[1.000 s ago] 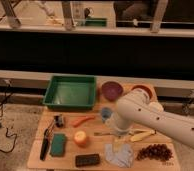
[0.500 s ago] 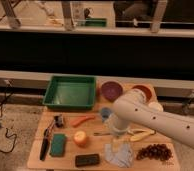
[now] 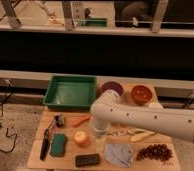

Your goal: Place apple in red bowl

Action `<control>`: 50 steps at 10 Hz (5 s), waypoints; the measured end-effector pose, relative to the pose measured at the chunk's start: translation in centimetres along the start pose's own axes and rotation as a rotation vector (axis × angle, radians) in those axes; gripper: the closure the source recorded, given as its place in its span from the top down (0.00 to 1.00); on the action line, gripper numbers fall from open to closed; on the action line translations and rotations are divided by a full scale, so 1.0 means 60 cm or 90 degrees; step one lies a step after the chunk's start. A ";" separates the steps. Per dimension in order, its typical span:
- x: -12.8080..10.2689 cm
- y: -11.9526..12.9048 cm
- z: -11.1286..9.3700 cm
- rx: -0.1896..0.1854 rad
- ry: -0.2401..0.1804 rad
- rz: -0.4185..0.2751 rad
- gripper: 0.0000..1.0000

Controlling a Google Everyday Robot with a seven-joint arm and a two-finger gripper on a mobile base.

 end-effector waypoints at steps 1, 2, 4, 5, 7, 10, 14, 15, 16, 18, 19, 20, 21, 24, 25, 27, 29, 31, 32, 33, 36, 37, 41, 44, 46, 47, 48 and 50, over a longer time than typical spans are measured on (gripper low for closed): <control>-0.016 -0.012 0.011 -0.001 -0.004 -0.011 0.80; -0.028 -0.022 0.018 0.000 -0.007 -0.019 0.80; -0.034 -0.032 0.027 -0.001 -0.012 -0.033 0.80; -0.032 -0.032 0.026 0.000 -0.012 -0.032 0.80; -0.033 -0.032 0.027 0.000 -0.012 -0.033 0.80; -0.034 -0.032 0.027 0.000 -0.012 -0.034 0.80; -0.033 -0.032 0.026 0.000 -0.012 -0.032 0.80; -0.033 -0.032 0.026 0.000 -0.012 -0.032 0.80; -0.033 -0.032 0.026 0.000 -0.012 -0.032 0.80; -0.032 -0.032 0.026 0.000 -0.012 -0.032 0.80; -0.032 -0.032 0.026 0.000 -0.012 -0.032 0.80; -0.032 -0.032 0.026 0.000 -0.012 -0.032 0.80; -0.032 -0.032 0.026 0.000 -0.012 -0.032 0.80; -0.032 -0.032 0.026 0.000 -0.012 -0.032 0.80; -0.032 -0.032 0.026 0.000 -0.012 -0.032 0.80; -0.032 -0.032 0.027 0.000 -0.012 -0.032 0.80; -0.032 -0.032 0.026 0.000 -0.012 -0.032 0.80; -0.033 -0.032 0.027 0.000 -0.012 -0.032 0.80; -0.033 -0.032 0.027 0.000 -0.012 -0.032 0.80; -0.033 -0.032 0.027 0.000 -0.012 -0.032 0.80; -0.046 -0.031 0.044 -0.013 -0.016 -0.043 0.80; -0.056 -0.032 0.058 -0.021 -0.018 -0.051 0.80; -0.061 -0.033 0.065 -0.023 -0.019 -0.054 0.80; -0.060 -0.033 0.064 -0.022 -0.019 -0.053 0.80; -0.061 -0.033 0.064 -0.022 -0.019 -0.054 0.80; -0.061 -0.033 0.064 -0.022 -0.019 -0.054 0.80; -0.061 -0.033 0.064 -0.023 -0.019 -0.054 0.80; -0.061 -0.033 0.064 -0.023 -0.020 -0.054 0.80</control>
